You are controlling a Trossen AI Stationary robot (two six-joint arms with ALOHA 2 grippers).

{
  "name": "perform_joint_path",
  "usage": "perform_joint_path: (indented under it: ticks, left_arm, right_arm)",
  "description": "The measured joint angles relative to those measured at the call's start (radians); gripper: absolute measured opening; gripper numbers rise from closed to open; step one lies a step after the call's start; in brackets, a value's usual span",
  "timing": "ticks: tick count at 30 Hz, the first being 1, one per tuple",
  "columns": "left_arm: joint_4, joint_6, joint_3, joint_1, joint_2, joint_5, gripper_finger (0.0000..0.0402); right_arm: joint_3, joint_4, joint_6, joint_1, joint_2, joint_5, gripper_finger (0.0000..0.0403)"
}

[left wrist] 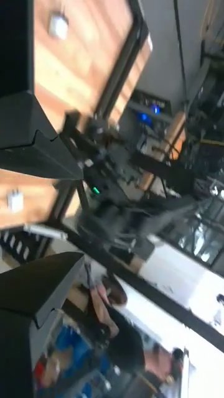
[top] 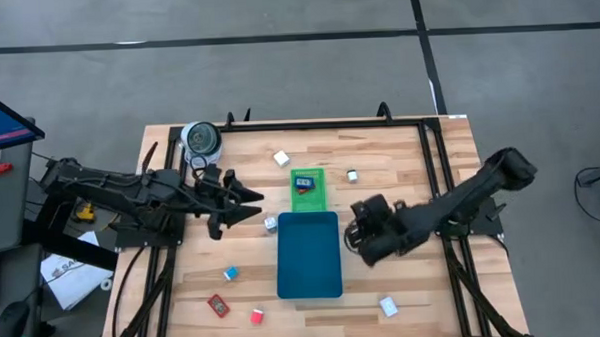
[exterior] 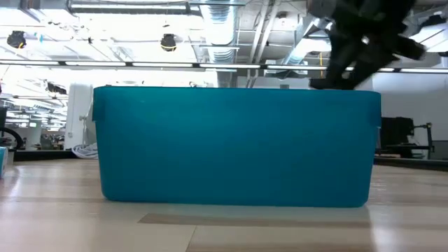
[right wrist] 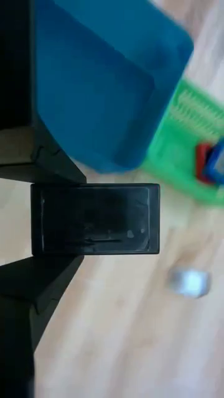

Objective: Pick & Place Office items
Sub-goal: Put the bottom black digital clock into the green bin

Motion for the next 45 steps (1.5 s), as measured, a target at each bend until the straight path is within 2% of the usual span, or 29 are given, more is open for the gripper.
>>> perform_joint_path:
  ticks: [2, 6, 11, 17, 25, 32, 37, 45]
  left_arm:
    - [-0.023, 0.025, 0.000, 0.025, 0.000, -0.001, 0.0198]
    - [-0.041, 0.085, 0.000, 0.074, 0.000, -0.005, 0.0198]
    - [-0.061, 0.128, 0.000, 0.107, 0.000, -0.005, 0.0198]
    - [-0.109, 0.131, 0.000, 0.126, 0.000, -0.017, 0.0195]
    - [-0.107, 0.131, 0.000, 0.126, 0.000, -0.232, 0.0195]
    - [-0.098, 0.074, 0.000, 0.126, 0.000, -0.350, 0.0195]
    - [-0.098, 0.050, 0.000, 0.126, 0.000, -0.378, 0.0195]
    - [-0.072, 0.039, 0.000, 0.125, 0.000, -0.390, 0.0195]
  right_arm:
    - [0.002, 0.040, -0.185, -0.043, -0.055, -0.025, 0.0147]
    - [0.002, 0.133, -0.563, -0.176, -0.122, -0.174, 0.0147]
    - [0.002, 0.215, -0.881, -0.382, -0.147, -0.388, 0.0147]
    - [0.002, 0.356, -1.149, -0.586, -0.067, -0.654, 0.0147]
    - [0.003, 0.472, -1.413, -0.677, 0.103, -0.857, 0.0147]
    - [0.027, 0.527, -1.594, -0.683, 0.161, -0.894, 0.0147]
    - [0.085, 0.547, -1.691, -0.711, 0.223, -0.893, 0.0148]
    - [0.238, 0.526, -1.745, -0.758, 0.363, -0.894, 0.0148]
